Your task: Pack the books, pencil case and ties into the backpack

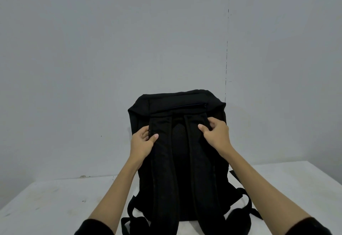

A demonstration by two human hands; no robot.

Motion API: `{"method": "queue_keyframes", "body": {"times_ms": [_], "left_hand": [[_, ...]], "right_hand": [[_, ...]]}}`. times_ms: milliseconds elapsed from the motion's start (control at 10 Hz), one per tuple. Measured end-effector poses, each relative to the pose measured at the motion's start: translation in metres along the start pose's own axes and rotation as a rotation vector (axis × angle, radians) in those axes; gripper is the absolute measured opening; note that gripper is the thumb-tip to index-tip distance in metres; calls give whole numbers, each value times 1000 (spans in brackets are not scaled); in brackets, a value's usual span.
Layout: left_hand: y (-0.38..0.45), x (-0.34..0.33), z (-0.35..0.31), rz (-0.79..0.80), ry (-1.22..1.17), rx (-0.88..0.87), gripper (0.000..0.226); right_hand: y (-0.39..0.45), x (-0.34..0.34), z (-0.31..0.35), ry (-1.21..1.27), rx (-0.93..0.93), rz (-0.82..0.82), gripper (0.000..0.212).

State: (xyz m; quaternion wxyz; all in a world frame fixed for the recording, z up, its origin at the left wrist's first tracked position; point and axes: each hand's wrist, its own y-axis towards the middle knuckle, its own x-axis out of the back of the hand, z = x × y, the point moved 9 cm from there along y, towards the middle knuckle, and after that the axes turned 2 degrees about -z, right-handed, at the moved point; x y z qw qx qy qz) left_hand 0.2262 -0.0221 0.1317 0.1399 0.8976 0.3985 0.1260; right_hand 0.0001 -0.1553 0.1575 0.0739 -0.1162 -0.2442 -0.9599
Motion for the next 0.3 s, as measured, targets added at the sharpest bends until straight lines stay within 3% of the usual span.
{"method": "queue_keyframes", "body": {"times_ms": [200,300], "left_hand": [[-1,2,-14,46,-51,15,32],[-28,8,9,146,15,63,32]], "right_hand": [[1,9,7,11,-1,-40,27],[-25,14,-17,-19,-26,-7,28]]}}
